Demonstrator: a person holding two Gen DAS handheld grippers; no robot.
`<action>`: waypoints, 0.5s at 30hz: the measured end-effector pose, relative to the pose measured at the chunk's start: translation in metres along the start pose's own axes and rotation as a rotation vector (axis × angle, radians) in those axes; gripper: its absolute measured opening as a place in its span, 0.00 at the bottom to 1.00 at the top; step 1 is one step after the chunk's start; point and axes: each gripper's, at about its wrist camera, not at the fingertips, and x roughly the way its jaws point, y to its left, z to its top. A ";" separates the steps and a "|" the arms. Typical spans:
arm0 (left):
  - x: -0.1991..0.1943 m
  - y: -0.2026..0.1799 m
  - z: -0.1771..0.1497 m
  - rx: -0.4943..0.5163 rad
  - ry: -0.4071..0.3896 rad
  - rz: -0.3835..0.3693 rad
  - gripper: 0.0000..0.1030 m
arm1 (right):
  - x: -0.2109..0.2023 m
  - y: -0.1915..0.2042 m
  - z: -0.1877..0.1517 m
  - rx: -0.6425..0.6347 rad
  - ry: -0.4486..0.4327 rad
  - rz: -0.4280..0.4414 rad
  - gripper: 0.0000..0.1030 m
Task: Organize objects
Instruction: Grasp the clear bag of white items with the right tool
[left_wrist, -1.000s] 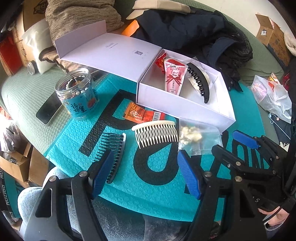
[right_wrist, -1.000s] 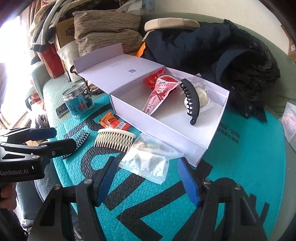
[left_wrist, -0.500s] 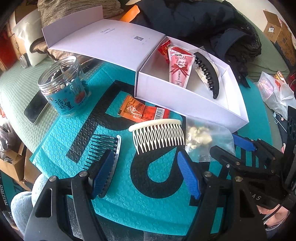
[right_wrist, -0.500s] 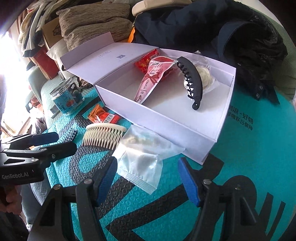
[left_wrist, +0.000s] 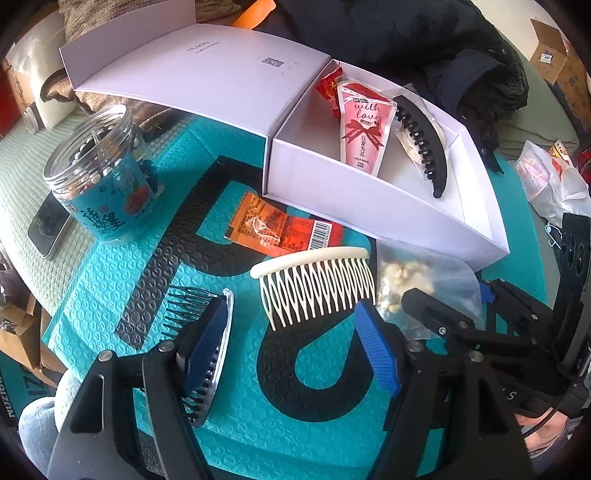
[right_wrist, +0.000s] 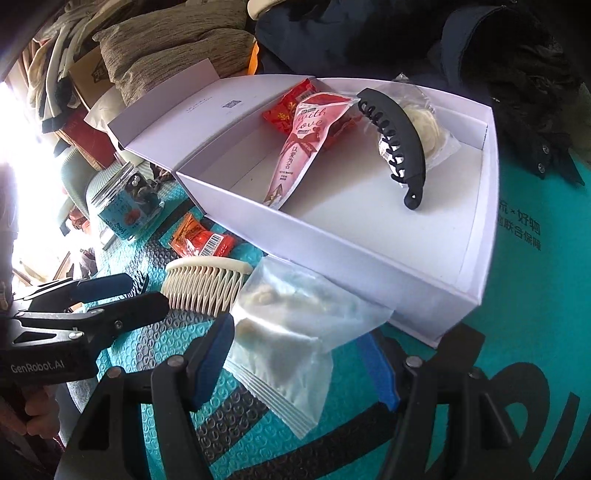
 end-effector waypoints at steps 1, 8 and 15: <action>0.002 0.000 0.001 0.000 0.003 -0.002 0.68 | 0.000 0.000 0.000 0.005 -0.006 0.001 0.63; 0.014 -0.004 0.009 0.003 0.020 -0.027 0.68 | -0.003 -0.005 0.002 0.022 -0.005 0.038 0.22; 0.033 -0.018 0.016 0.015 0.065 -0.017 0.80 | -0.019 -0.014 -0.005 -0.002 0.004 -0.024 0.22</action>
